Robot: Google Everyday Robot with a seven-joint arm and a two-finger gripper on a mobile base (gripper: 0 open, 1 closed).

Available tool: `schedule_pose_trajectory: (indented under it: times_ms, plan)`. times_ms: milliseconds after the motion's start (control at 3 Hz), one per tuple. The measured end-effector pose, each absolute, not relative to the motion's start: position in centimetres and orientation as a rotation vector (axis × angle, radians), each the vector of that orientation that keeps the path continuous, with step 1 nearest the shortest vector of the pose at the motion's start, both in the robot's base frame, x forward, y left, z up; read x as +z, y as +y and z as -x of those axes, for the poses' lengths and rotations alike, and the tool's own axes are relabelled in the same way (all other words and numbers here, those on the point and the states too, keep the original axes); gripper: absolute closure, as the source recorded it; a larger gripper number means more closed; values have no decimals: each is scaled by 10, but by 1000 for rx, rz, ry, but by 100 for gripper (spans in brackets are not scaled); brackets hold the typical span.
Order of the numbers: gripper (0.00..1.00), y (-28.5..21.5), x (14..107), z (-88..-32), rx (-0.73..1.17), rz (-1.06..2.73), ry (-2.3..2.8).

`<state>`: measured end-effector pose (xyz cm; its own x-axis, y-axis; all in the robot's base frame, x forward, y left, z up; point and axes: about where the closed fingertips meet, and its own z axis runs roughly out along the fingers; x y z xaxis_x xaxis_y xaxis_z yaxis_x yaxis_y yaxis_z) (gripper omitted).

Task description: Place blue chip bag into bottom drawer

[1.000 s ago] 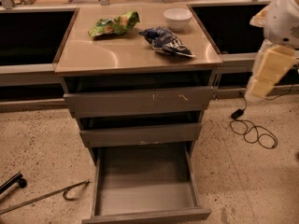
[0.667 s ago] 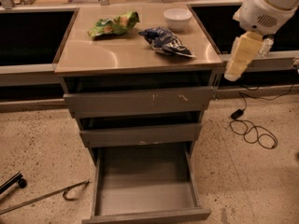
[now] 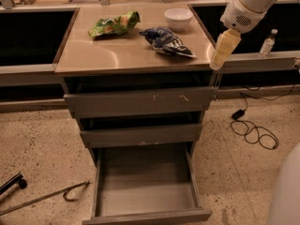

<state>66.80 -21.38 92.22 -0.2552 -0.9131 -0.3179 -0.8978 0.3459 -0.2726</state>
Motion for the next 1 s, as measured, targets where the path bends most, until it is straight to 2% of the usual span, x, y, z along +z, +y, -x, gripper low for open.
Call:
schedule_pose_trajectory:
  times_ms: [333,1000]
  plan:
    - [0,-217,914,-697,-78,1498,2210]
    - [0,-188,905,-799,-100,1362,2127]
